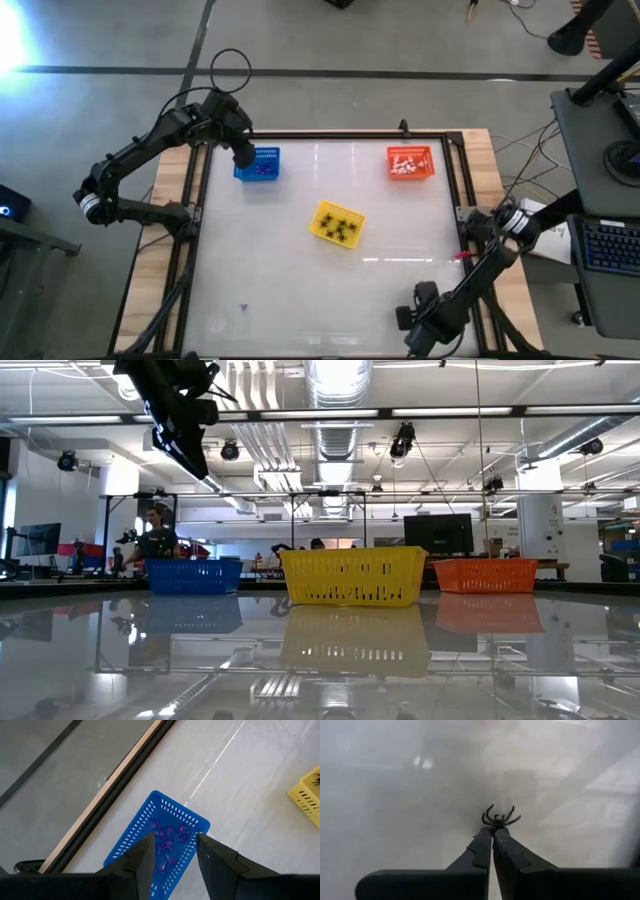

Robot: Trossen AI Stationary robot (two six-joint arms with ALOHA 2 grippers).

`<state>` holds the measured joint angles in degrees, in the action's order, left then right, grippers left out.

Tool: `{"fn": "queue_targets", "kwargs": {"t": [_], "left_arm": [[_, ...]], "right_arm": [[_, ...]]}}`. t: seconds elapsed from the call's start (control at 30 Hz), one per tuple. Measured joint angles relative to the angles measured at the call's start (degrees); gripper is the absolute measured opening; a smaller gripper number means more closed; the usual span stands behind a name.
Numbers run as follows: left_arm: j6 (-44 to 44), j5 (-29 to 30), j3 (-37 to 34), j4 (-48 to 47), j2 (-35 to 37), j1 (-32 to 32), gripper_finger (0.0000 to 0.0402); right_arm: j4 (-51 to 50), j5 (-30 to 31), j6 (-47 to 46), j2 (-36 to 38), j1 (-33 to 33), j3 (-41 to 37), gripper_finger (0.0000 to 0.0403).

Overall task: Sort Halloween decoration
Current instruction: Put the black spider toy into the yellow bin

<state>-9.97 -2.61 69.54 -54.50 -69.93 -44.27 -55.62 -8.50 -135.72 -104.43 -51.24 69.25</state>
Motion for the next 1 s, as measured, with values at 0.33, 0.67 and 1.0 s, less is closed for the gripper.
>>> {"fn": "queue_targets", "kwargs": {"t": [0.33, 0.67, 1.0], "left_arm": [[-0.6, 0.0, 0.0, 0.0, 0.0, 0.0, 0.0127], [-0.5, 0.0, 0.0, -0.2, 0.0, 0.0, 0.0127], [-0.4, 0.0, 0.0, -0.2, 0.0, 0.0, 0.0127]], "right_arm": [[-0.6, 0.1, -0.1, 0.6, -0.1, 1.0, 0.0008], [-2.9, 1.2, -0.1, 0.8, -0.7, 3.4, 0.0009], [-2.4, 1.0, -1.0, 0.8, -0.8, 2.6, 0.0050]]}}
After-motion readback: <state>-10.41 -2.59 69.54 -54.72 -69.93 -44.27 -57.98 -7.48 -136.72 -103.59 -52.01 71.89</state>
